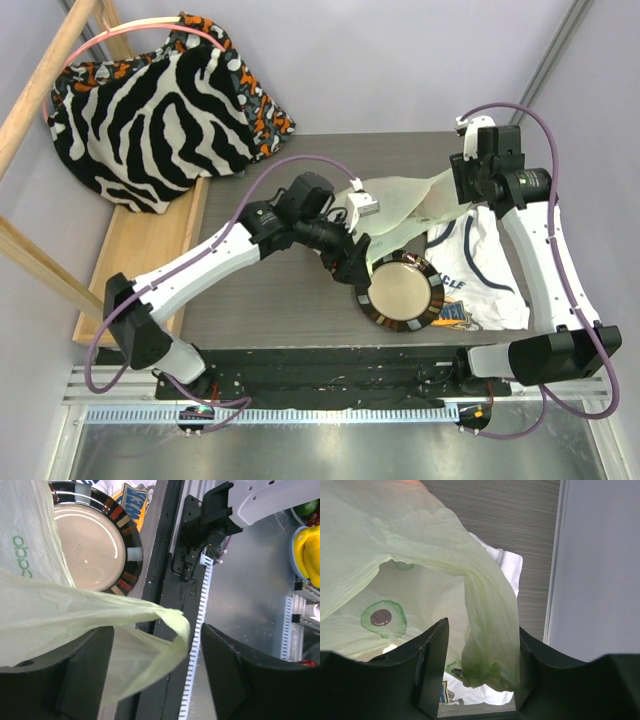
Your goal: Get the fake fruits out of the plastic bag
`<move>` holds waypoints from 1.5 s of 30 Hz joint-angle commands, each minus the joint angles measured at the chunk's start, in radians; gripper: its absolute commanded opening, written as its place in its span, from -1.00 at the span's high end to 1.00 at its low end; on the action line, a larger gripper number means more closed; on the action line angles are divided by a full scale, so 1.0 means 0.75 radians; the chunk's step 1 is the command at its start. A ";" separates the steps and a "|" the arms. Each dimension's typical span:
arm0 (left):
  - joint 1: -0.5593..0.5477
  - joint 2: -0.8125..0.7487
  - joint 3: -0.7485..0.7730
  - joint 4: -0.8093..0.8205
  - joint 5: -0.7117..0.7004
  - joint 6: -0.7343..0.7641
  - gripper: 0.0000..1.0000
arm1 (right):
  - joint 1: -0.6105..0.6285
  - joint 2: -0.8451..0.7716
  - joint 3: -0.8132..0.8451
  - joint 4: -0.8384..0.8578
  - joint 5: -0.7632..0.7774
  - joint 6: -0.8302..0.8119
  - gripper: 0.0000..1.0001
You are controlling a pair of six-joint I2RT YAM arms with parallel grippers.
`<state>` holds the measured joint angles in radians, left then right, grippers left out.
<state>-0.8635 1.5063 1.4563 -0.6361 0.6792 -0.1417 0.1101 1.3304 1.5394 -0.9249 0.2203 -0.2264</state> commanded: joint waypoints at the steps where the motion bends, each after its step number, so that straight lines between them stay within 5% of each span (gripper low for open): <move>1: -0.010 0.069 0.073 0.104 -0.067 -0.036 0.17 | 0.003 0.030 0.003 0.012 -0.081 0.030 0.29; 3: 0.018 0.116 0.173 0.065 -0.171 0.015 1.00 | 0.003 0.079 0.086 0.004 -0.116 0.034 0.65; 4: 0.038 0.127 0.212 0.028 -0.218 0.070 1.00 | 0.005 0.154 0.129 0.002 -0.132 0.040 0.94; 5: 0.071 0.135 0.285 0.018 -0.245 0.080 1.00 | 0.003 0.195 0.231 0.002 -0.161 0.046 0.98; 12: 0.572 0.294 0.695 0.059 -0.507 0.050 1.00 | 0.005 0.721 0.904 0.079 -0.263 0.093 0.98; 17: 0.715 0.640 1.187 0.028 -0.547 0.066 1.00 | -0.006 1.073 1.446 0.279 -0.232 0.132 0.98; 19: 0.718 0.675 1.304 0.099 -0.593 0.111 1.00 | -0.018 1.098 1.478 0.402 -0.222 0.161 0.98; 24: 0.716 0.622 1.376 0.143 -0.538 0.185 1.00 | -0.042 0.934 1.289 0.697 -0.228 0.183 0.98; 28: 0.697 0.428 1.117 0.098 -0.446 0.217 1.00 | -0.081 0.700 1.114 0.697 -0.350 0.171 0.98; 33: 0.638 0.103 0.598 0.132 -0.470 0.383 1.00 | -0.089 0.315 0.440 0.816 -0.398 0.040 0.98; 38: 0.599 -0.100 0.176 -0.011 -0.259 0.294 1.00 | -0.089 -0.081 -0.315 0.665 -0.361 -0.033 0.98; 40: 0.569 -0.120 -0.006 -0.011 -0.249 0.244 0.99 | -0.089 -0.174 -0.570 0.628 -0.353 -0.048 0.76; 41: 0.550 -0.127 -0.055 0.003 -0.233 0.157 0.96 | -0.089 -0.217 -0.620 0.567 -0.355 -0.054 0.28; 44: 0.548 -0.129 -0.187 0.093 -0.231 0.056 0.89 | -0.091 -0.303 -0.613 0.355 -0.437 -0.074 -0.35; 45: 0.548 -0.125 -0.195 0.102 -0.239 0.016 0.88 | -0.092 -0.334 -0.572 0.297 -0.510 -0.099 -0.40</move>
<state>-0.4446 1.4017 1.3685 -0.6041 0.4641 0.0021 0.0444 1.1503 1.0641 -0.5339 -0.0612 -0.2443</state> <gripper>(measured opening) 0.051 0.623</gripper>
